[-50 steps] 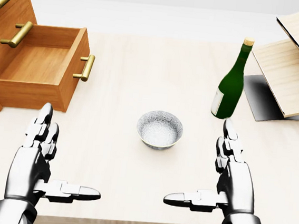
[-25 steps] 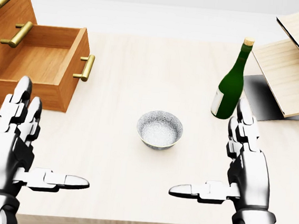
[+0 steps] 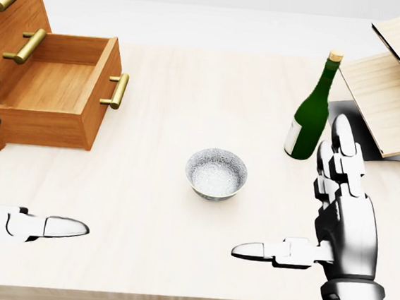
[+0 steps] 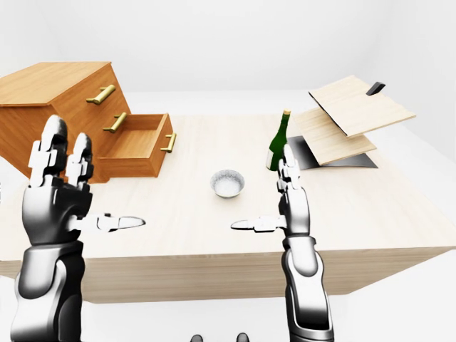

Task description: Put the bowl on top of the cabinet.

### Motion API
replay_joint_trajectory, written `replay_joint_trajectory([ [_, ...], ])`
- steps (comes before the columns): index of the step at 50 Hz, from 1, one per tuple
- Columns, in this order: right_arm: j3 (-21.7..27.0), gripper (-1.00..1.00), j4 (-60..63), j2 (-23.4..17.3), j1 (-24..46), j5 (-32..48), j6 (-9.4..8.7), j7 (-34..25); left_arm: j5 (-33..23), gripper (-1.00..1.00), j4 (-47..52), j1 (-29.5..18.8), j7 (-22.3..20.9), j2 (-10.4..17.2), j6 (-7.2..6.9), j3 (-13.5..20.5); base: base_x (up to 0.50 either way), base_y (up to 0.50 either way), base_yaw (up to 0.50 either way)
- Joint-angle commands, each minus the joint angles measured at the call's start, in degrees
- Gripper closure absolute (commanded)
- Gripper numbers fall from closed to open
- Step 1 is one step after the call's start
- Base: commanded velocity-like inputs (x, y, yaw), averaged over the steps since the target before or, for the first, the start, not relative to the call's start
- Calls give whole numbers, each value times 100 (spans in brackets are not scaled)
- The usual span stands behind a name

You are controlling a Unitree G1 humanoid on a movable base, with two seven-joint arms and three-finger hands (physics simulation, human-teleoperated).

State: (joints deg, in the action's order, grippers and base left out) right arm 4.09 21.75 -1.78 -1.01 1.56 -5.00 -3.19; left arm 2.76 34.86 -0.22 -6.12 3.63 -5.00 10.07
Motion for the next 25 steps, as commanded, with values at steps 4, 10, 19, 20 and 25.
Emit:
replay_joint_trajectory([
  [4, 29, -100, 181, 15, -43, -111, 0, -45, 466, -100, 1163, -318, -30, 244, 0, 672, 0, 47, 0],
  [10, 25, -100, 192, 9, -39, -115, 0, -47, 764, -100, 1579, -498, 41, 393, 0, 966, 0, 50, 0],
  [19, 32, -100, 221, -3, -35, -101, 0, -59, 782, -100, 1540, -475, 62, 422, 0, 965, 0, 50, 0],
  [20, 36, -100, 221, -3, -35, -101, 0, -60, 806, -100, 1566, -490, 62, 433, 0, 992, 0, 50, 0],
  [25, 38, -100, 147, -4, -27, -90, 0, -64, 844, -100, 1567, -501, 59, 457, 0, 1046, 0, 50, 0],
])
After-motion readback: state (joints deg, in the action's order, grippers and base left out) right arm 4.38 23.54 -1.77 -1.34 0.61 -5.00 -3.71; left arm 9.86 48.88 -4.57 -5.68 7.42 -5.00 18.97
